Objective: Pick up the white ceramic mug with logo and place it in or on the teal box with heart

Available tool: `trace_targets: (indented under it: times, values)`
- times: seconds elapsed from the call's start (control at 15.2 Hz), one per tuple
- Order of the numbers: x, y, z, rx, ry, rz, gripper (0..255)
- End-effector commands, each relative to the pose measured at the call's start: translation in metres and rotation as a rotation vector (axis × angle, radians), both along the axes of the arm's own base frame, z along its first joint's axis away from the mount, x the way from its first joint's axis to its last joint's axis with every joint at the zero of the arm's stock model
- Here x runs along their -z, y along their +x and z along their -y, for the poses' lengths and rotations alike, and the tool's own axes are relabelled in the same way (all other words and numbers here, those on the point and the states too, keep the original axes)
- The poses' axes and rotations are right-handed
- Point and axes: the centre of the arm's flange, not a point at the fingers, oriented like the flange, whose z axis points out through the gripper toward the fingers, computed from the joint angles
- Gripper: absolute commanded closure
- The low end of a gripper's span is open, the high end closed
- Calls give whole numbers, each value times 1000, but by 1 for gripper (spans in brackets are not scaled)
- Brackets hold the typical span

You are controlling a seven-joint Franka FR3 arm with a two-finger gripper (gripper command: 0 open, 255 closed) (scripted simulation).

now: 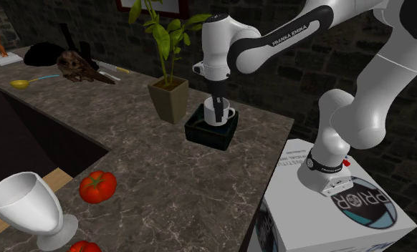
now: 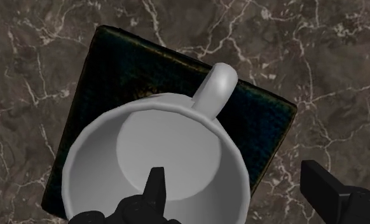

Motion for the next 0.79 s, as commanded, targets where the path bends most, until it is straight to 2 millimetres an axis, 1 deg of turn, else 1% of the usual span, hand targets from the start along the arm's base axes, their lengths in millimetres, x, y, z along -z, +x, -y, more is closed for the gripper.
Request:
trace_targets:
  times: [0.0,0.2,0.26,0.73]
  values:
    - [0,0,0,0,0,0,0]
    - [-40,2,-2,0,0,0,0]
    - [-50,2,-2,0,0,0,0]
    - [-50,2,-2,0,0,0,0]
